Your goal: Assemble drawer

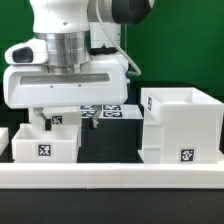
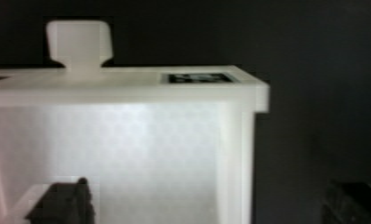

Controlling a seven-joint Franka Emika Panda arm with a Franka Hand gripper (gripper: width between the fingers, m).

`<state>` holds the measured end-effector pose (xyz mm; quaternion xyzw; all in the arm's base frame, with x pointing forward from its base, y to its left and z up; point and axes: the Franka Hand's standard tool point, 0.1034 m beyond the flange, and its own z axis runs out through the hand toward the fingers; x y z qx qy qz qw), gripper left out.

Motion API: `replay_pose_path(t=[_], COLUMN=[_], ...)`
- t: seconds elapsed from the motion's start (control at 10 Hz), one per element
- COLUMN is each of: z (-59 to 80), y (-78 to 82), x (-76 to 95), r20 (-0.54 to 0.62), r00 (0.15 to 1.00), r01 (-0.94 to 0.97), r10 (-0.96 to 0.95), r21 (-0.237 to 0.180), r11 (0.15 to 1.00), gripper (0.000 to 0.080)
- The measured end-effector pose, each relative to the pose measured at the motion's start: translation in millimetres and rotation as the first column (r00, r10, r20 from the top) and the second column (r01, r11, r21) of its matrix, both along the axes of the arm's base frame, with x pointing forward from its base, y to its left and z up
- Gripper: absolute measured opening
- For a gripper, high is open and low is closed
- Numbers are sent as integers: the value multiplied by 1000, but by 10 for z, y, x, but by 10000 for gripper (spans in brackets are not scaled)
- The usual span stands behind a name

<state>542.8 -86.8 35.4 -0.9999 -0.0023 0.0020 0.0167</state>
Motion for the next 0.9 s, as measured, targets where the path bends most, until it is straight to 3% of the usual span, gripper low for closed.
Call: replay_pose_path(t=[0.1,0.5,0.9], z=[-108,-260,-298], y=[32,17,16], x=[-28,-68,-110], r20=[15,15,10], r00=[1000,1000,1000], r01=[-10,-19,-18], r10=[10,20,18], r21=[-15,-26,-27], r11=[1000,999,999], gripper=[649,649,649])
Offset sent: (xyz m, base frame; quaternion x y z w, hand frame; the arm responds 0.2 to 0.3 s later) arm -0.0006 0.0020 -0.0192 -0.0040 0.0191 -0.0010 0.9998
